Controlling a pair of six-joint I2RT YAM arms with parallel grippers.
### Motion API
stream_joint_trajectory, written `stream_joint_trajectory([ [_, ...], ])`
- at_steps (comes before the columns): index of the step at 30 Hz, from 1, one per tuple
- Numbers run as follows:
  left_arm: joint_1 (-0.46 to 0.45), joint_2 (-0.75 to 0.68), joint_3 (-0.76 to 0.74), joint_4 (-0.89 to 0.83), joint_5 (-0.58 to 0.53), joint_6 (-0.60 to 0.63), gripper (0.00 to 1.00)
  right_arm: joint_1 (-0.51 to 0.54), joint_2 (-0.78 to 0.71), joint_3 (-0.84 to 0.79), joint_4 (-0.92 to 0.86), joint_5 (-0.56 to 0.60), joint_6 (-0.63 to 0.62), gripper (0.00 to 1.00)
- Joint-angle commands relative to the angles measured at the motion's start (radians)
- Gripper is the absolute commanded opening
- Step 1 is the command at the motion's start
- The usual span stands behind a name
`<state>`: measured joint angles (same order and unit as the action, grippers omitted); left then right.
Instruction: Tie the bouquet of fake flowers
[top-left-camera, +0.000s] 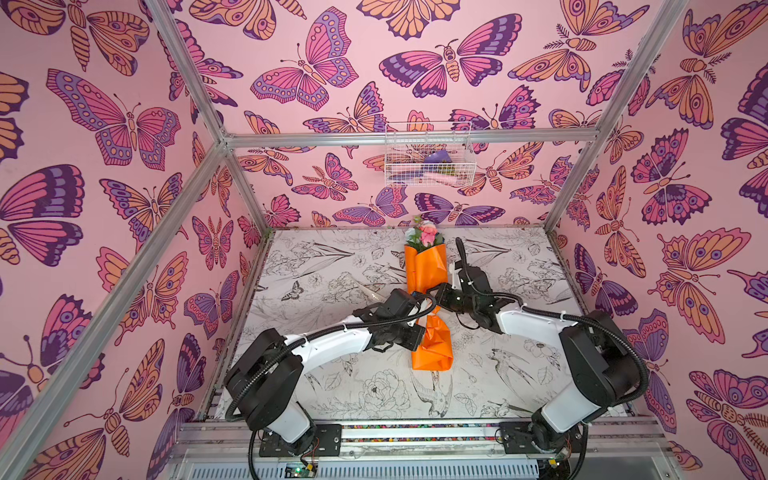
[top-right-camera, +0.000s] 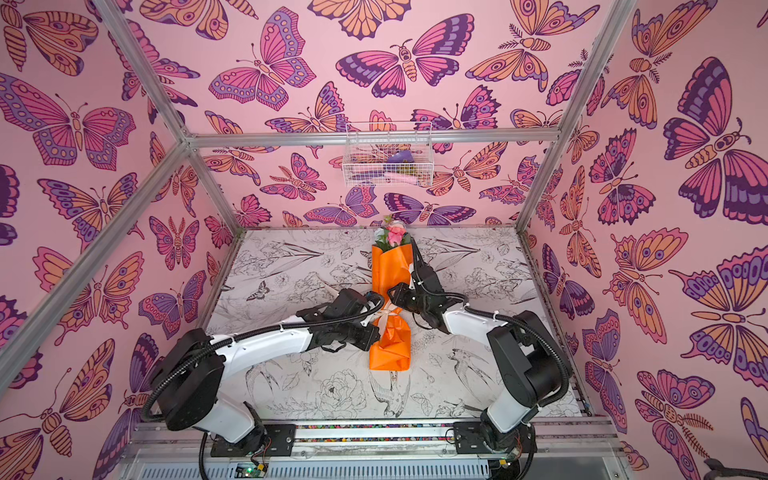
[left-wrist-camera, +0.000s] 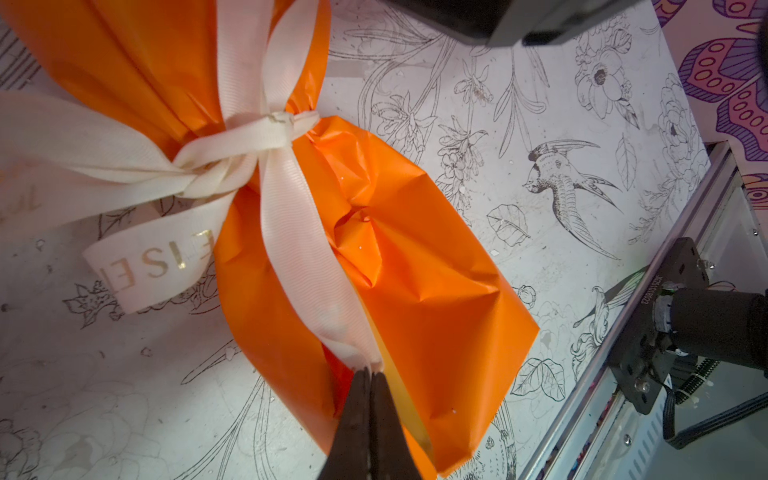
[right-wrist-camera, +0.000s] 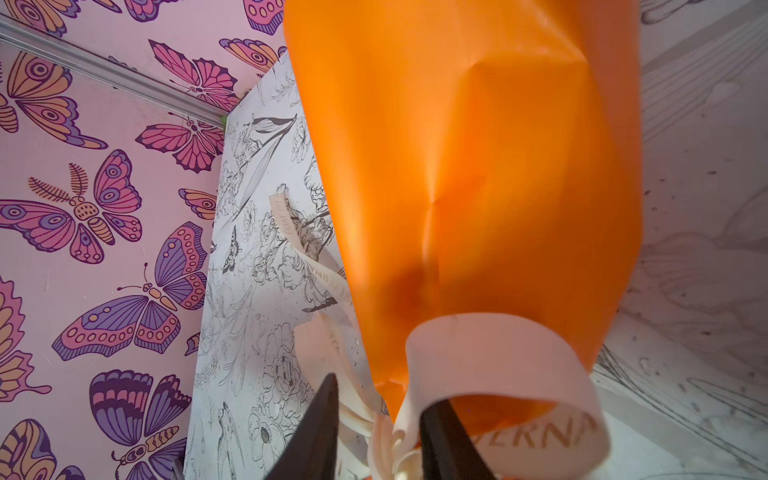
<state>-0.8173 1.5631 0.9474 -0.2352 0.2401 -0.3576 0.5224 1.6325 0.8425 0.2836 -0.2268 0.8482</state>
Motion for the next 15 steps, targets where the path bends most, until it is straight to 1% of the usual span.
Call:
stream_joint_trajectory([
  [1,0.003,0.003,0.000,-0.002,0.017,-0.007,0.00,0.019,0.013,0.009,-0.006,0.022,-0.005,0.32],
  [5,0.003,-0.001,0.001,-0.001,0.029,-0.009,0.00,0.043,0.043,0.038,-0.035,0.047,-0.015,0.29],
  [11,0.003,-0.021,-0.005,0.000,0.056,-0.009,0.00,0.046,0.056,0.035,-0.032,0.060,-0.001,0.23],
  [12,0.004,-0.027,-0.010,0.000,0.064,-0.009,0.00,0.047,0.054,0.037,-0.033,0.065,-0.004,0.20],
  [13,0.004,-0.035,-0.017,0.000,0.072,-0.012,0.00,0.046,0.053,0.040,-0.036,0.067,-0.011,0.16],
  [15,0.004,-0.049,-0.031,-0.001,0.088,-0.018,0.00,0.046,0.053,0.049,-0.048,0.077,-0.025,0.04],
])
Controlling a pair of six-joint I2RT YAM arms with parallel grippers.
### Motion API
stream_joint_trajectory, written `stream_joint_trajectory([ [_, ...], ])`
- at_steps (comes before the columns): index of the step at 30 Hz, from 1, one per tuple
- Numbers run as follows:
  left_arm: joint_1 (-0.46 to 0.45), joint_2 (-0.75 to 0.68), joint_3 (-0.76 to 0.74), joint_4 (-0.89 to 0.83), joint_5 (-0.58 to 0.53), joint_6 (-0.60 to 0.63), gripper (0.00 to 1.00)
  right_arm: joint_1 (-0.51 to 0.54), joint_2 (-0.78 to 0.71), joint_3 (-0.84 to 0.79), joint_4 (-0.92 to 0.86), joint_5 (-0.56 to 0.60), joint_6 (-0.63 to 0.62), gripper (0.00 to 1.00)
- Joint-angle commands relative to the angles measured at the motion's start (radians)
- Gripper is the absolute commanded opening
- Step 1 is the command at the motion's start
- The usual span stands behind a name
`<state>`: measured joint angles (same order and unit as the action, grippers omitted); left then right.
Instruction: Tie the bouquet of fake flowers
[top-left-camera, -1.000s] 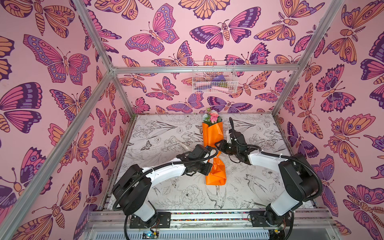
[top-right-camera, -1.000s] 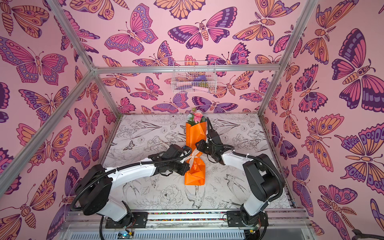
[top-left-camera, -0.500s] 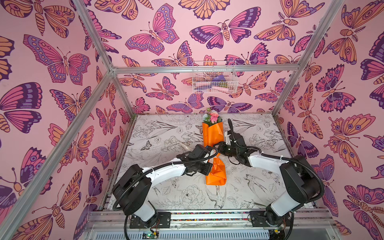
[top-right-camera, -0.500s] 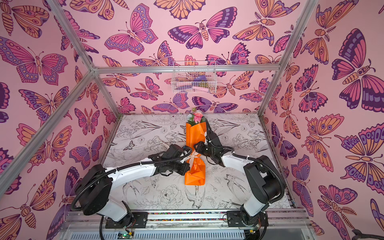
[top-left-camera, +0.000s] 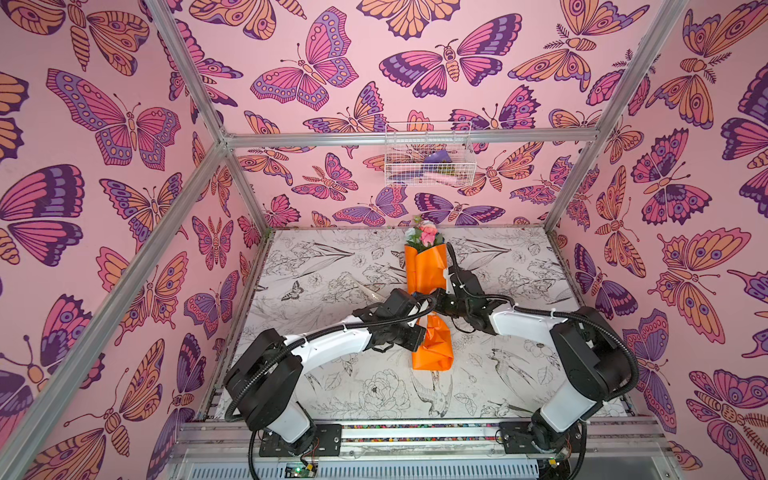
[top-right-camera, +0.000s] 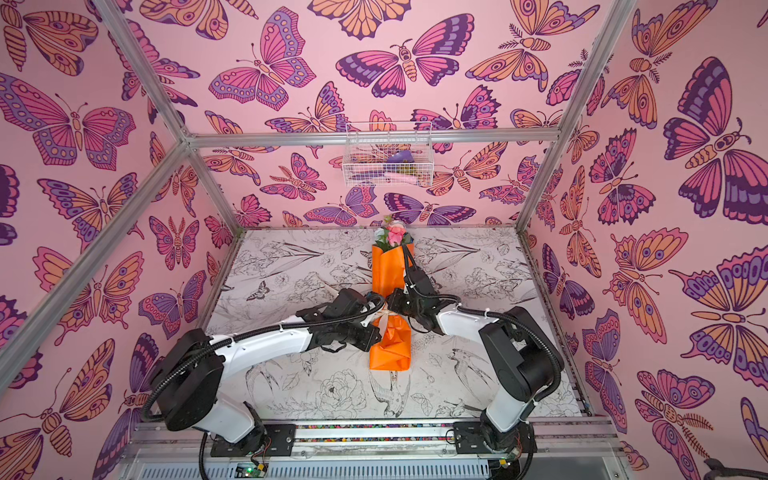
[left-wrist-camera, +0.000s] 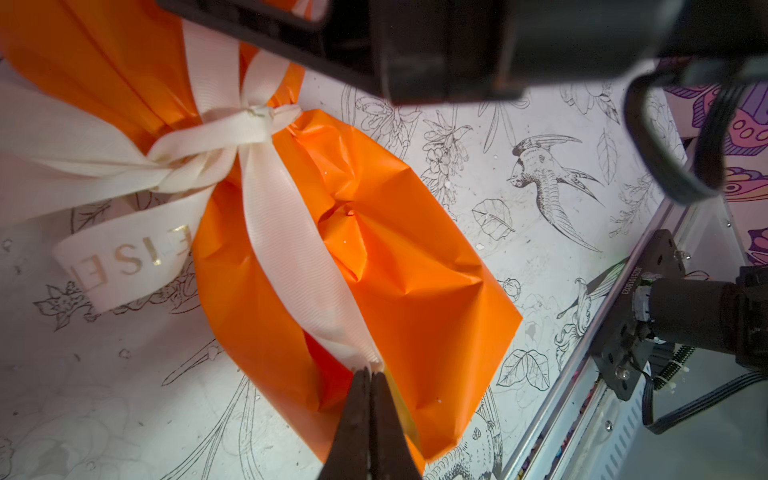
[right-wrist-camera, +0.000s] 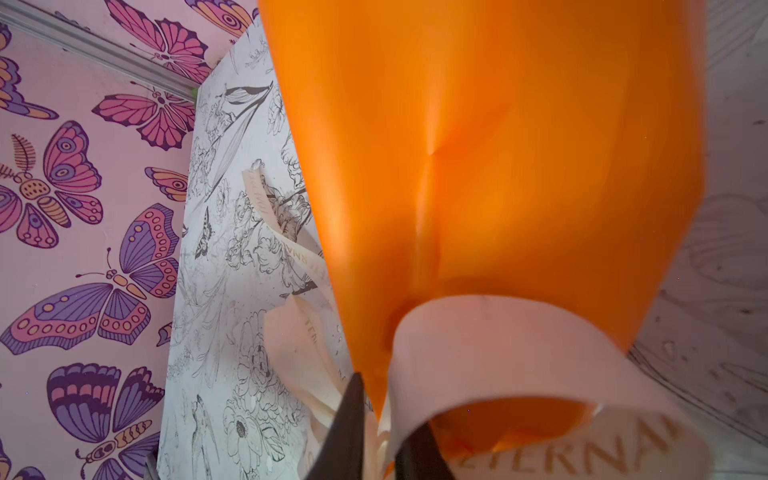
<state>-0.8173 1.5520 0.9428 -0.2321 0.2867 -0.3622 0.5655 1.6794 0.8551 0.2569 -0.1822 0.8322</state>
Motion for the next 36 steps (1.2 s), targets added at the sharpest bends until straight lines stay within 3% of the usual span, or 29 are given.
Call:
stream_joint_trajectory([
  [1,0.006,-0.045,-0.038,-0.004,0.052,-0.020,0.00,0.002,0.008,0.044,-0.031,0.039,-0.017,0.00],
  [17,0.063,-0.123,-0.177,-0.044,0.212,-0.032,0.00,-0.001,0.006,0.084,-0.084,0.083,-0.067,0.00],
  [20,0.099,-0.126,-0.169,-0.042,0.198,-0.038,0.00,-0.001,0.011,0.081,-0.079,0.073,-0.065,0.00],
  [22,0.119,-0.142,-0.161,-0.022,0.165,-0.042,0.15,-0.001,0.008,0.074,-0.071,0.070,-0.063,0.00],
  [23,0.133,-0.155,-0.158,-0.002,0.147,-0.050,0.32,-0.001,0.009,0.070,-0.067,0.069,-0.062,0.00],
  [25,0.171,-0.176,-0.156,0.042,0.122,-0.084,0.45,-0.001,0.005,0.064,-0.064,0.063,-0.063,0.00],
  [28,0.238,-0.197,-0.167,0.107,0.064,-0.174,0.50,0.000,0.003,0.058,-0.059,0.057,-0.065,0.00],
  [33,0.281,-0.194,-0.185,0.177,-0.161,-0.324,0.52,0.001,0.006,0.058,-0.055,0.045,-0.067,0.00],
  [36,0.300,-0.151,-0.174,0.216,-0.202,-0.371,0.53,-0.001,0.002,0.058,-0.060,0.041,-0.070,0.00],
])
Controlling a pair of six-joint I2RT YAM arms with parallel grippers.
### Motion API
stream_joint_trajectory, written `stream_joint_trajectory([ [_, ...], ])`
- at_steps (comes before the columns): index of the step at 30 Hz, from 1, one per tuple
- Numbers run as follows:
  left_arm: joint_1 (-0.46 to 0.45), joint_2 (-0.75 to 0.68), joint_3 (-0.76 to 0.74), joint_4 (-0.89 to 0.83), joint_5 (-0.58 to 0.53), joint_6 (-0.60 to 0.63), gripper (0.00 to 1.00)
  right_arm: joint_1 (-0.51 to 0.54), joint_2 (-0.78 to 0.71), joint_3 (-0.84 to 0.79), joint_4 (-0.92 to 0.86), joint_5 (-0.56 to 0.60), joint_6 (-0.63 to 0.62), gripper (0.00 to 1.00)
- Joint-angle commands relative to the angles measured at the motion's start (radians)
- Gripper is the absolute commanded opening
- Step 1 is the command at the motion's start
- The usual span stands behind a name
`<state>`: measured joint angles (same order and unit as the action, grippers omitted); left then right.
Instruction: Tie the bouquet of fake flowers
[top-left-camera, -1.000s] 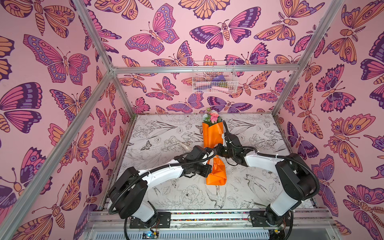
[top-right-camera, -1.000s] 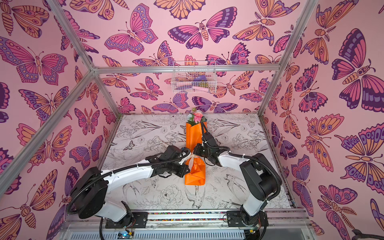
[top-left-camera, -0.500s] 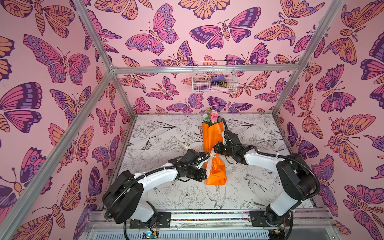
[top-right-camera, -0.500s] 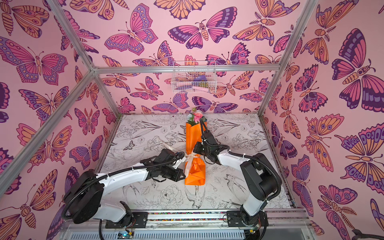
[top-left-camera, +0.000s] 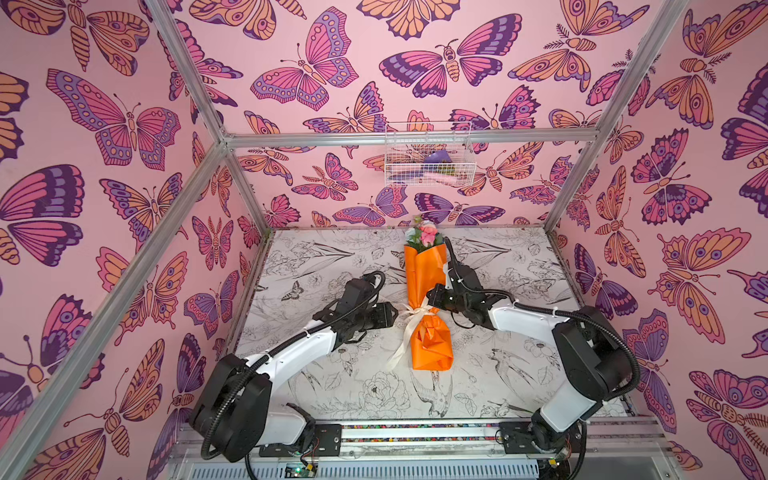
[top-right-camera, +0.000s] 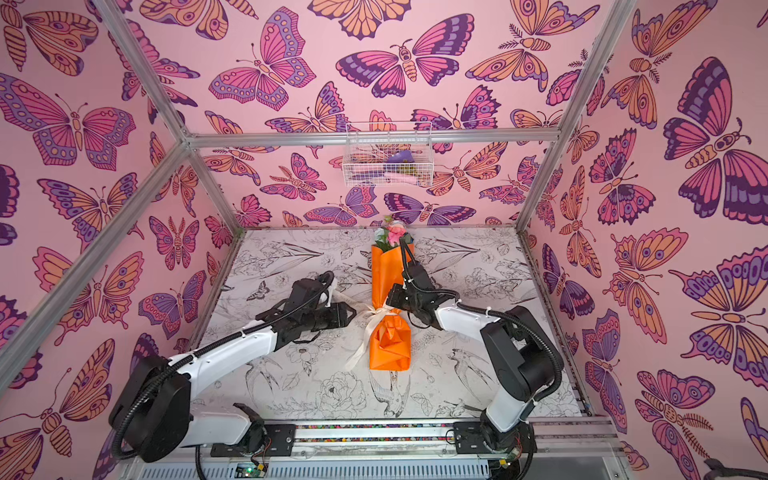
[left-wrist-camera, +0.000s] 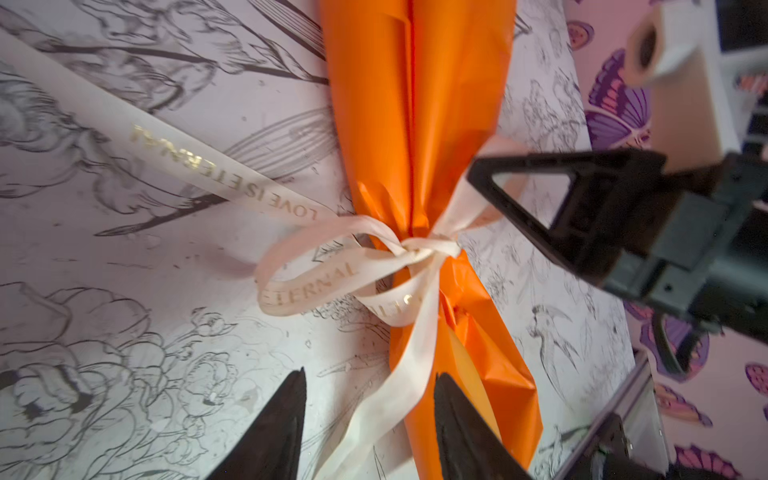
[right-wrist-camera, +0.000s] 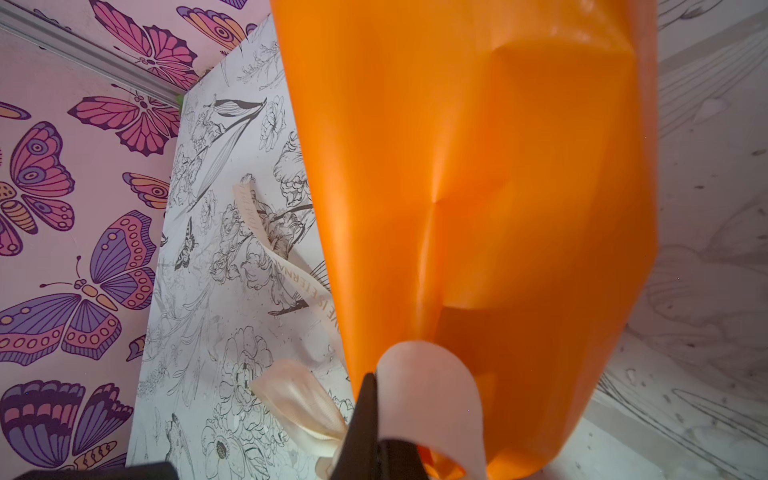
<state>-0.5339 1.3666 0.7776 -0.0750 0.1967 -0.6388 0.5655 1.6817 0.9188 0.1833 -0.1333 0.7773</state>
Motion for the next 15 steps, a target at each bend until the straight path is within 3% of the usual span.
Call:
stream_joint_trajectory([
  [1,0.017,0.055,0.002,0.058,-0.117,-0.087,0.56,0.000,-0.001,-0.005,0.010,-0.007,-0.016,0.00],
  [5,0.019,0.145,0.047,0.019,-0.130,-0.038,0.64,-0.001,-0.006,-0.006,0.002,-0.006,-0.017,0.00],
  [15,0.019,0.226,0.023,0.074,-0.116,-0.117,0.84,0.002,-0.005,-0.013,0.011,-0.012,-0.009,0.00],
])
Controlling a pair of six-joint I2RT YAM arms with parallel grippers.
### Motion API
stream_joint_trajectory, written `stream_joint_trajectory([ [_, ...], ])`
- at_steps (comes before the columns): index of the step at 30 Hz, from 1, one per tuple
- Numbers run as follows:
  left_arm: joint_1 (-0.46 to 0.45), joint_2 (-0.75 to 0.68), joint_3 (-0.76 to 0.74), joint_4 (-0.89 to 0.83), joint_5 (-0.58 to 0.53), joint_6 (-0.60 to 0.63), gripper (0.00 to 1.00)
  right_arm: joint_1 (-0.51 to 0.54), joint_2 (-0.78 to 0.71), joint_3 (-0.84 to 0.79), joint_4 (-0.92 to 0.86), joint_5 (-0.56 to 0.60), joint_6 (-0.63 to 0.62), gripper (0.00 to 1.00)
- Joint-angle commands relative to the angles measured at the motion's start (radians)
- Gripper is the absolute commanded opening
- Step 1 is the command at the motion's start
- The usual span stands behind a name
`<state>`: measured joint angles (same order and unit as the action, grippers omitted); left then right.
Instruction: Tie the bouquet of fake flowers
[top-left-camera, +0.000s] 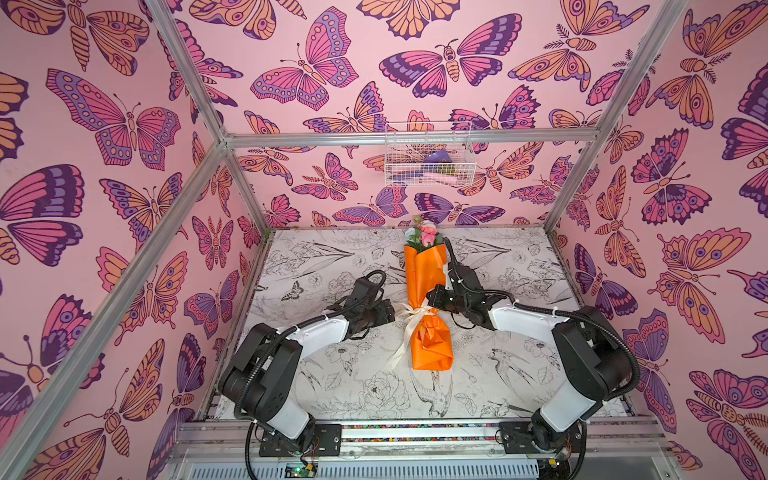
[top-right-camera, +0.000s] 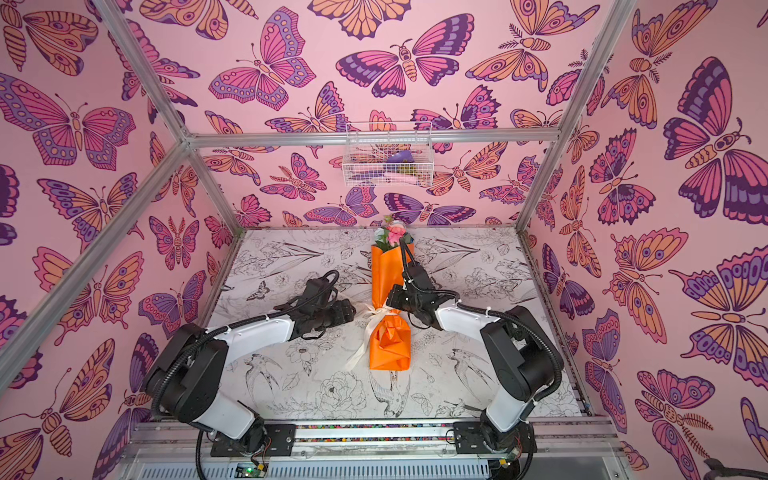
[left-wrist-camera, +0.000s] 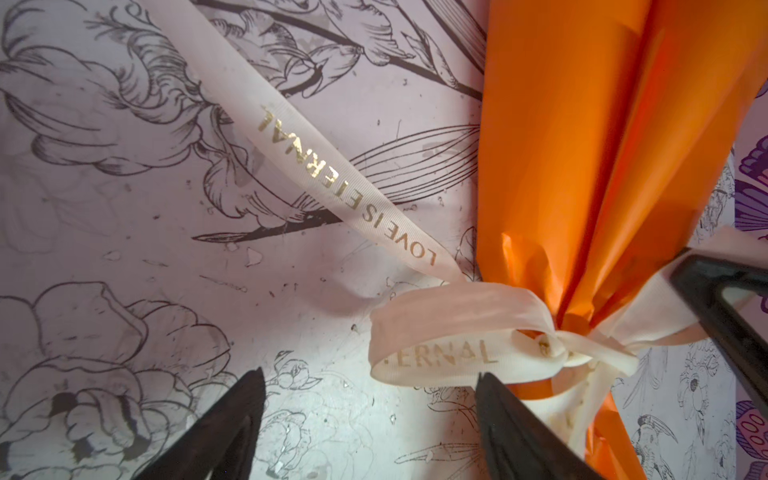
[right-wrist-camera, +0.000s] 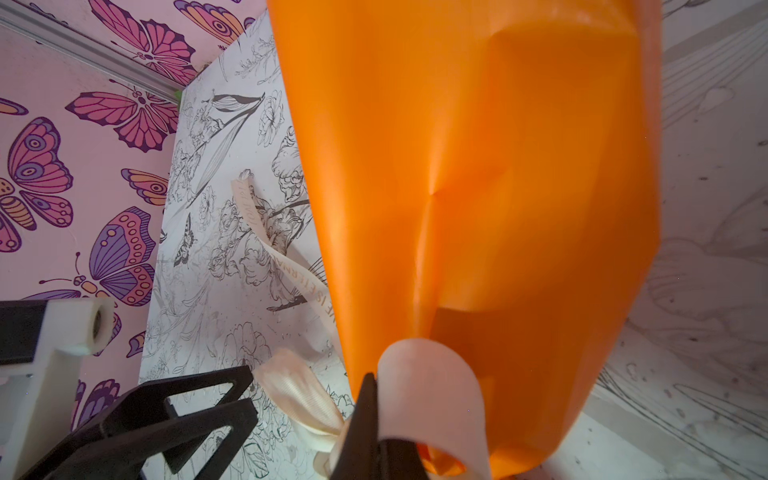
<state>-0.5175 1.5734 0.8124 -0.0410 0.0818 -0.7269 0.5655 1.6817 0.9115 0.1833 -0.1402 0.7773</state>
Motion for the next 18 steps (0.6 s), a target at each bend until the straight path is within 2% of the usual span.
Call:
stream_joint_trajectory([
  [1,0.003,0.027,-0.010,0.044,0.001,-0.030,0.85,0.001,-0.005,-0.006,0.013,-0.004,-0.009,0.00],
  [3,0.002,0.049,-0.007,0.059,0.009,-0.037,0.84,0.001,-0.004,-0.006,0.016,-0.004,-0.007,0.00],
  [12,-0.004,0.139,0.004,0.147,0.082,-0.080,0.66,0.005,-0.009,-0.003,0.019,-0.009,-0.004,0.00],
  [15,-0.007,0.148,0.008,0.164,0.091,-0.082,0.55,0.006,-0.013,-0.003,0.021,-0.014,-0.004,0.00],
  [18,-0.008,0.163,0.018,0.180,0.104,-0.083,0.32,0.006,-0.015,-0.002,0.020,-0.015,-0.006,0.00],
])
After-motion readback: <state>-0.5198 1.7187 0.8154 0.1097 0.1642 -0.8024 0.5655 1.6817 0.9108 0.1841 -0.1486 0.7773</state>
